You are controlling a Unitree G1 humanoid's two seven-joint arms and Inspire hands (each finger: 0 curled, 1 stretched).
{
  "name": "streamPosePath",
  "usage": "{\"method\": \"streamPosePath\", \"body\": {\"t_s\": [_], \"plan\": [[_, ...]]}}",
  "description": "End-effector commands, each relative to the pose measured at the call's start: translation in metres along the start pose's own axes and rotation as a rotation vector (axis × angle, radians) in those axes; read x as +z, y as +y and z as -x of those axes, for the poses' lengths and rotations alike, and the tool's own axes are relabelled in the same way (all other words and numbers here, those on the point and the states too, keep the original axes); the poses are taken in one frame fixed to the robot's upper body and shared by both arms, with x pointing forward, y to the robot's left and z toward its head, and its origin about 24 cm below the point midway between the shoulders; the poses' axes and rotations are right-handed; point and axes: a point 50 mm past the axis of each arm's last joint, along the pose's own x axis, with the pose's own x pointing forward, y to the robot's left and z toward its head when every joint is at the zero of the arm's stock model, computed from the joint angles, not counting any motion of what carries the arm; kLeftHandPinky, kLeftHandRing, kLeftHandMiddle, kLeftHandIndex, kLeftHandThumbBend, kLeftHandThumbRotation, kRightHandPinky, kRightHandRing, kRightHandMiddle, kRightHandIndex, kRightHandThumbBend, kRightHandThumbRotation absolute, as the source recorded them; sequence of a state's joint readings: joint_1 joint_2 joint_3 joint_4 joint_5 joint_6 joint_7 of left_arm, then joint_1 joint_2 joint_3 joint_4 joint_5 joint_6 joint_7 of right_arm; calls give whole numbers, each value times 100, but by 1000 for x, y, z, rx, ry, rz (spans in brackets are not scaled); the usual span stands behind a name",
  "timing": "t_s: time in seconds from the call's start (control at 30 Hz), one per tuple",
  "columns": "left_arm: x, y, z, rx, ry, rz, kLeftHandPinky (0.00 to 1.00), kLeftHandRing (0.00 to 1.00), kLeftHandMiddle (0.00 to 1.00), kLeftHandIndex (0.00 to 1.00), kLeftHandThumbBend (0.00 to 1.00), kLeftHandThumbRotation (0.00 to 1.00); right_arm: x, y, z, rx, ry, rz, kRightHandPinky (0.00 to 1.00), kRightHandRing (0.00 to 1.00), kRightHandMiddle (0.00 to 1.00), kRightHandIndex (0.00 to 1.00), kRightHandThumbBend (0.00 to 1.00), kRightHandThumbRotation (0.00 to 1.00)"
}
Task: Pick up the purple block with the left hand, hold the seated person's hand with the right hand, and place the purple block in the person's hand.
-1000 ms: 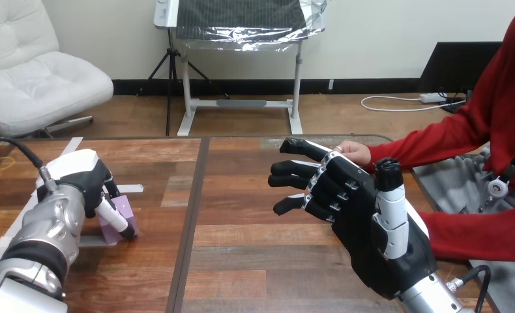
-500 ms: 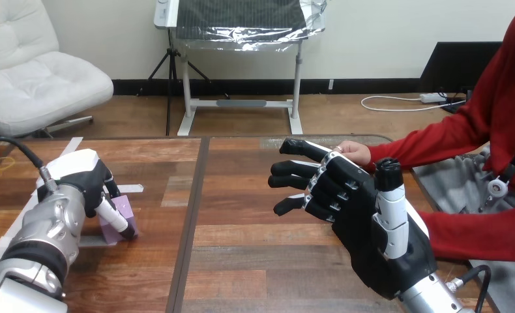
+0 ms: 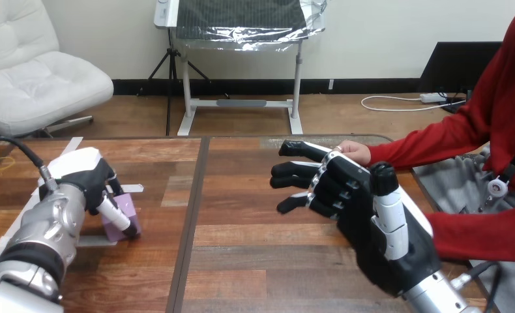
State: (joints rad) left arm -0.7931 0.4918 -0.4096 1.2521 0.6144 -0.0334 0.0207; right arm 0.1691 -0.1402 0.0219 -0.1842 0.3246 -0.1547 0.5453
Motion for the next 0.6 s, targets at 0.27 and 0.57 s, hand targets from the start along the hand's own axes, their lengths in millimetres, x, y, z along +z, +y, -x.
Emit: {"method": "streamPosePath", "body": {"t_s": [0.27, 0.57], "plan": [[33, 44, 9, 188, -256, 136, 28, 35, 42, 44, 73, 0, 30, -30, -22, -63, -122, 247, 69, 73, 71, 77, 83, 100], [46, 53, 26, 250, -382, 187, 31, 37, 43, 44, 71, 0, 38, -45, -29, -113, -134, 418, 68, 71, 71, 75, 82, 97]]}}
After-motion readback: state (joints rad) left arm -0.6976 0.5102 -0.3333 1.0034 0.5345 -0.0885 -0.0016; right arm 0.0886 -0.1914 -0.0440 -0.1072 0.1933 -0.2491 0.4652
